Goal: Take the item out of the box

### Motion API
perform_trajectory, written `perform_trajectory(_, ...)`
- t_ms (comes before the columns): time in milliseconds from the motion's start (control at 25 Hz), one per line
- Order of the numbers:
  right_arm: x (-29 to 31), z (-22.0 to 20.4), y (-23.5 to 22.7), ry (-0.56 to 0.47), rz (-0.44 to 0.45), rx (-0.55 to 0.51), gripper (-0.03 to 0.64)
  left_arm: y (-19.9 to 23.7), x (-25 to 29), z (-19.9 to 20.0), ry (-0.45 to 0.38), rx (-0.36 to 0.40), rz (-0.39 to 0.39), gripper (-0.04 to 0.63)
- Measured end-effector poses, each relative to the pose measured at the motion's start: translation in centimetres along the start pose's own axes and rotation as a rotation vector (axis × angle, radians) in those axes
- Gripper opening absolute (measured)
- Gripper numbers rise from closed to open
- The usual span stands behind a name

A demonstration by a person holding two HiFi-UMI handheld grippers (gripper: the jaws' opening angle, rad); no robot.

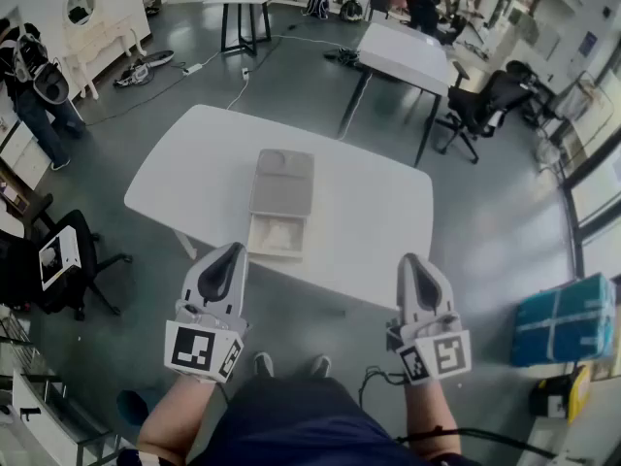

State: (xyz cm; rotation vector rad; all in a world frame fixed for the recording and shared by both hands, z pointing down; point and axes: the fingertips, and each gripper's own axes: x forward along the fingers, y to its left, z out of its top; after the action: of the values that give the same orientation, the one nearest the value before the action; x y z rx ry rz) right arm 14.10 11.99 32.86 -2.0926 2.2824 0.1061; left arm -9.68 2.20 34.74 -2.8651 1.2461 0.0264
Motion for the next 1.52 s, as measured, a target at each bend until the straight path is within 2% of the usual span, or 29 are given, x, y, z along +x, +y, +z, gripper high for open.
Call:
perform_trajectory(320, 0.0, -0.4, -1.6, 0.019, 0.010, 0.003, 0.018, -0.8, 1.0, -0.6, 0.017, -0.001, 0.016, 0.034)
perform_trajectory(920, 1.7, -3.0, -7.8, 0.050, 0.140, 0.064, 0.020, -4.3, 3.5, -6.9, 0.150, -0.022, 0.153, 0.034)
perform_trajectory(1160, 5.8, -5.0, -7.4, 0.085, 0.167, 0.077, 0.020, -1.4, 5.4, -11.3, 0.259, 0.014, 0.168, 0.035)
perform_trajectory(1400, 10.6, -6.2, -6.8, 0.115, 0.146, 0.071, 0.020, 2.6, 8.6, -15.9, 0.352, 0.016, 0.142, 0.035)
perform_trajectory(1520, 13.0, -6.4, -6.7, 0.127, 0.116, 0.070, 0.020, 4.3, 10.1, -19.0, 0.429, 0.003, 0.095, 0.053)
